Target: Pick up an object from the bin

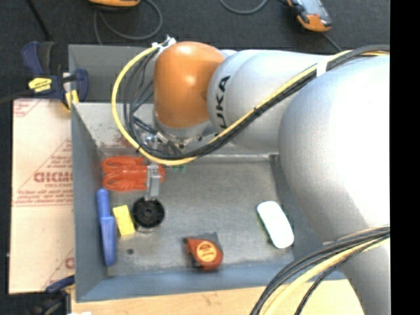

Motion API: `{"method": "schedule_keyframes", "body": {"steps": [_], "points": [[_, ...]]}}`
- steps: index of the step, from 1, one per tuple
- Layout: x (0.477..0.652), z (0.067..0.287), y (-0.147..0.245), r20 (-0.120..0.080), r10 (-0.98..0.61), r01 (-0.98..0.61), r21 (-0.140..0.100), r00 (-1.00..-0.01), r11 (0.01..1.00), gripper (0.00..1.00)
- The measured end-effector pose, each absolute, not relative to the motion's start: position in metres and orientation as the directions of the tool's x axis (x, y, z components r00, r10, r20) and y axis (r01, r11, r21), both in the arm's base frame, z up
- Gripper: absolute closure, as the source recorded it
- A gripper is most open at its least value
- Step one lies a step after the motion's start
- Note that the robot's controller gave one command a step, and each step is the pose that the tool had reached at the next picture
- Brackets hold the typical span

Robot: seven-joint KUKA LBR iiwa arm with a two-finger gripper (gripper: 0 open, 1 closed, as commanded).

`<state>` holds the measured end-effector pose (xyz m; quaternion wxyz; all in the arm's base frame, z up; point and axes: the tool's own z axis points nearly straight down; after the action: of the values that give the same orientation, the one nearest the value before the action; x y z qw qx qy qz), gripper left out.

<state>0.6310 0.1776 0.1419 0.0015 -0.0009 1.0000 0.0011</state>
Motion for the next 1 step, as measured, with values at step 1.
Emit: {"method": "schedule_keyframes", "body": {"steps": [1], "points": [[0.6186, 0.1055, 0.1828, -0.009, -0.068, -0.068, 0.001, -0.998, 0.998, 0.0]]}}
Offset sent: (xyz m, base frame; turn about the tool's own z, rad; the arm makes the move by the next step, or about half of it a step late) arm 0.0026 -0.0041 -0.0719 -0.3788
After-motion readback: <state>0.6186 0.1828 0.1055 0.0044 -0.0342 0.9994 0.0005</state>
